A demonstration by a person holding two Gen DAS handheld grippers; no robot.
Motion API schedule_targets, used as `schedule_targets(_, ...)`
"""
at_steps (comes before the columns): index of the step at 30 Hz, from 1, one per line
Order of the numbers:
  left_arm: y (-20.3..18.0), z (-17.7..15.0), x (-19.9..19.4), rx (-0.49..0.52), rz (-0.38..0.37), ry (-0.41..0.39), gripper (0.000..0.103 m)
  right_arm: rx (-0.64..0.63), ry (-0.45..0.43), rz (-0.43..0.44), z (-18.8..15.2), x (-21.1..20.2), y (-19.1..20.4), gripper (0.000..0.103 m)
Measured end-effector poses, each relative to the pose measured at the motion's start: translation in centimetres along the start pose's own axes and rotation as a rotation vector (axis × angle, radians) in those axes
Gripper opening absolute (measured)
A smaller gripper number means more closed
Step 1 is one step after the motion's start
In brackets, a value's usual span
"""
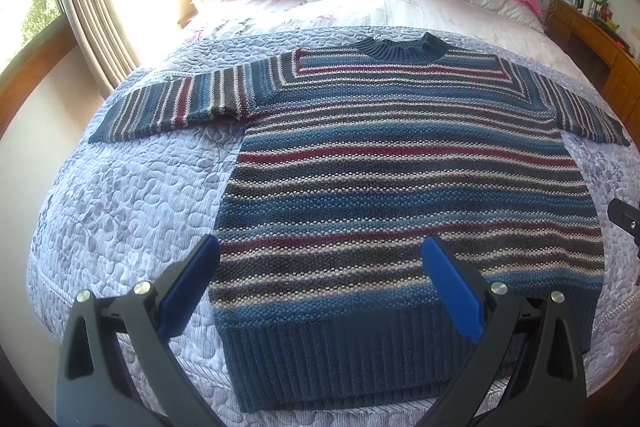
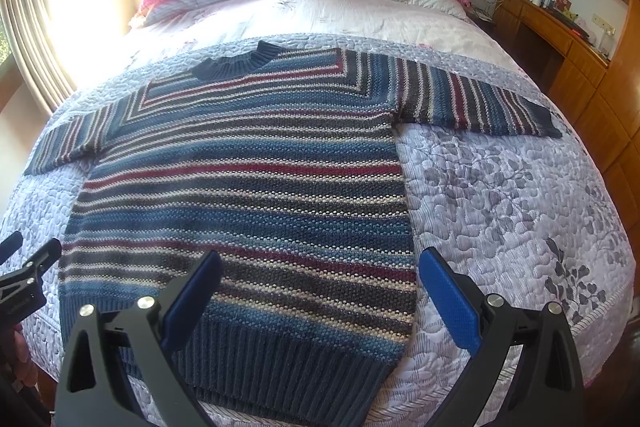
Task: Fold small clothes
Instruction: 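Reach the right tool to the sleeve cuff and close on it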
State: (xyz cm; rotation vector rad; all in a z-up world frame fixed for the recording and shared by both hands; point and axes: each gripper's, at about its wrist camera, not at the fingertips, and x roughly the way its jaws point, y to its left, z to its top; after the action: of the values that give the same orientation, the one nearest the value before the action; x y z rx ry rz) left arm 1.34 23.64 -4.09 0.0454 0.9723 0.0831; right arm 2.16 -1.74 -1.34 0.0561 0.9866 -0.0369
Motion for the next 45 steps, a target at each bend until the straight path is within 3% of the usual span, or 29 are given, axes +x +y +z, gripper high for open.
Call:
schedule_targets(3,-0.4,0.4,0.5,0.004,0.002,0.006,0.1,0.038,-0.064,0.084,0.3,0.3,-1.0,0.099)
schedule_targets(6,-1.0,1.2,1.2,0.005,-0.003,0.011,0.1,0.098,-0.132,0.081,0.5,0.9,-2.7,0.099)
schedule_targets(8,-1.6,2.0,1.8,0.005,-0.003,0.012,0.1,0.057,-0.064,0.091,1.5,2.5,-3.8,0.099)
schedule_targets(11,-3.1,3.6,2.6,0.007,-0.006,0.007,0.1,0.022,0.055,-0.002,3.7,5.3,-6.5,0.099)
schedule_targets(20,-10.1,11.1,7.1,0.002,-0.042,0.014,0.1,0.184,0.21,0.042,12.9,12.0,-21.4,0.099)
schedule_targets(26,-15.4,16.1,10.4,-0.024,-0.062,0.022,0.1,0.241,0.256,0.028,17.8,15.7,-29.8,0.099)
schedule_targets(29,-17.8,17.7,12.0,-0.013,-0.068,0.032,0.1,0.257,0.278,-0.025,19.1,17.3,-34.0,0.099)
schedule_targets(34,-19.4,18.0,14.0,-0.001,-0.076,0.033,0.1,0.375,0.314,-0.133,18.8,19.3,-42.6,0.099)
schedule_targets(38,-19.0,17.2,16.2,0.006,-0.044,0.055,0.1,0.491,0.32,-0.119,17.4,20.2,-47.4,0.099)
schedule_targets(42,-18.3,17.0,18.2,-0.031,-0.046,0.102,0.1,0.531,0.337,-0.064,16.3,21.7,-48.9,0.097)
schedule_targets(45,-18.3,17.0,18.7,-0.034,-0.043,0.102,0.1,0.517,0.345,-0.071,15.7,22.7,-49.0,0.093)
